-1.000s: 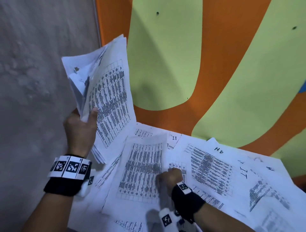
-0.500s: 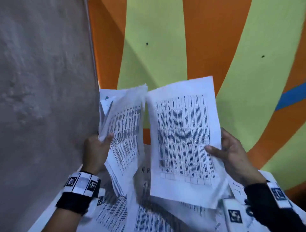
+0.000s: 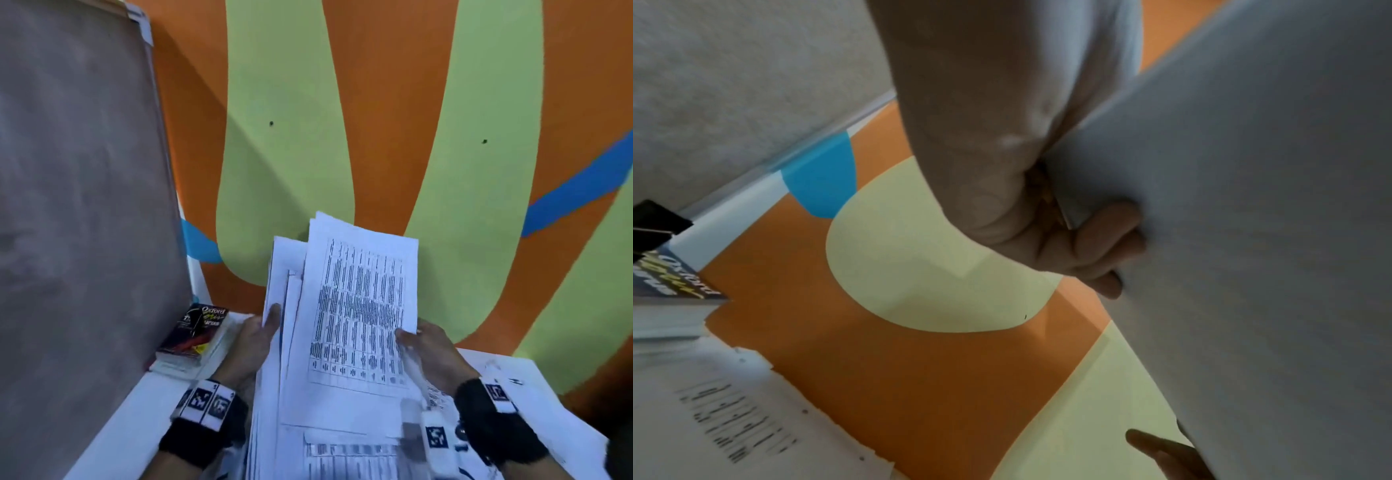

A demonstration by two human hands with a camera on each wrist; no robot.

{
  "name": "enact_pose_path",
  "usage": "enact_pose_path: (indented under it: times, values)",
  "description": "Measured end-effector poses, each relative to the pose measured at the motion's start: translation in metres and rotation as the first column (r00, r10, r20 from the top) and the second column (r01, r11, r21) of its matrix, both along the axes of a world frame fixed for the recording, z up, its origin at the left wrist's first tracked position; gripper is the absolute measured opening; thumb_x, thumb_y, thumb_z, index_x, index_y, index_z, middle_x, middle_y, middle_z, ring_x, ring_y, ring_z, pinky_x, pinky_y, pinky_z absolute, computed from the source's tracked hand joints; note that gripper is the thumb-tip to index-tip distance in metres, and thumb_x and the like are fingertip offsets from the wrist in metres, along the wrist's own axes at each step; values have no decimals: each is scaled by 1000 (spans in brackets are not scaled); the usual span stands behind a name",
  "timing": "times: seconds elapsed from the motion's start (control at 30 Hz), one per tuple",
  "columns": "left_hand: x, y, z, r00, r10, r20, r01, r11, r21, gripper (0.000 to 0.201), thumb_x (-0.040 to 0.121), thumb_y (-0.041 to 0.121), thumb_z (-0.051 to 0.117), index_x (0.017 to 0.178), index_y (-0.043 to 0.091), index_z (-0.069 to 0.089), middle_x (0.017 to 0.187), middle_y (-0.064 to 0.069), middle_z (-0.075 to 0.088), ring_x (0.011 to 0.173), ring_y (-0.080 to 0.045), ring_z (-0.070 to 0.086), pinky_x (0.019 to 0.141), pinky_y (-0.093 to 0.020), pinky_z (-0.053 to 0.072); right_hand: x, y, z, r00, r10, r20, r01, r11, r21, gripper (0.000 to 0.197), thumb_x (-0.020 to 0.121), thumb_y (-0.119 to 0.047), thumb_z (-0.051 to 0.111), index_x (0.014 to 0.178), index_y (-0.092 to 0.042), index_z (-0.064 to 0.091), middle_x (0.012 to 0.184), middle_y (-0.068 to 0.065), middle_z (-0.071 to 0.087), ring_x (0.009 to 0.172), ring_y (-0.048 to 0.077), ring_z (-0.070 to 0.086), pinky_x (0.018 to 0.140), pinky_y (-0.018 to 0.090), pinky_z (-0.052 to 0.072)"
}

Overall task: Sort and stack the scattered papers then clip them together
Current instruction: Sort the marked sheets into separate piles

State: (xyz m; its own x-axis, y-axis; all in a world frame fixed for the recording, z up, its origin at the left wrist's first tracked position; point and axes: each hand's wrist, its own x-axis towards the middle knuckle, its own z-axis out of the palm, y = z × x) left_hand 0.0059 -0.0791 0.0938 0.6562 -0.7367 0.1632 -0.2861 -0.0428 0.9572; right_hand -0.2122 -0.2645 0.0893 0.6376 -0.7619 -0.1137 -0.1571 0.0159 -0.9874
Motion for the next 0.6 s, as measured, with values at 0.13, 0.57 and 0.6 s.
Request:
enact_pose_path:
  times: [0.13, 0.57, 0.6]
  values:
    - [-10, -6, 0, 997, -72, -13, 71, 996, -58, 34, 91, 30, 54, 60, 19, 48, 37, 20, 50, 38, 7, 49, 42, -5, 32, 7, 2, -3, 992, -69, 102, 63, 996, 62, 17, 93, 3, 52, 100, -9, 61, 107, 2, 68, 91, 15, 64, 72, 19, 54]
    - [-5, -31, -23, 996, 69, -58, -74, 993, -92, 88, 44, 70, 81, 87, -3, 59, 76, -19, 61, 66, -31, 62, 55, -30, 47, 10, 10, 2, 967, -131, 217, 211, 891, -401, 62, 85, -12, 70, 134, -25, 33, 121, -15, 54, 105, -1, 55, 96, 28, 48]
    - [-7, -32, -34, 994, 62, -88, -71, 991, -114, 84, 43, 70, 82, 84, 0, 61, 78, -17, 65, 66, -30, 63, 57, -36, 51, 9, 12, -5, 973, -129, 193, 193, 911, -365, 63, 85, -13, 70, 134, -25, 32, 119, -12, 56, 105, 3, 56, 97, 34, 47]
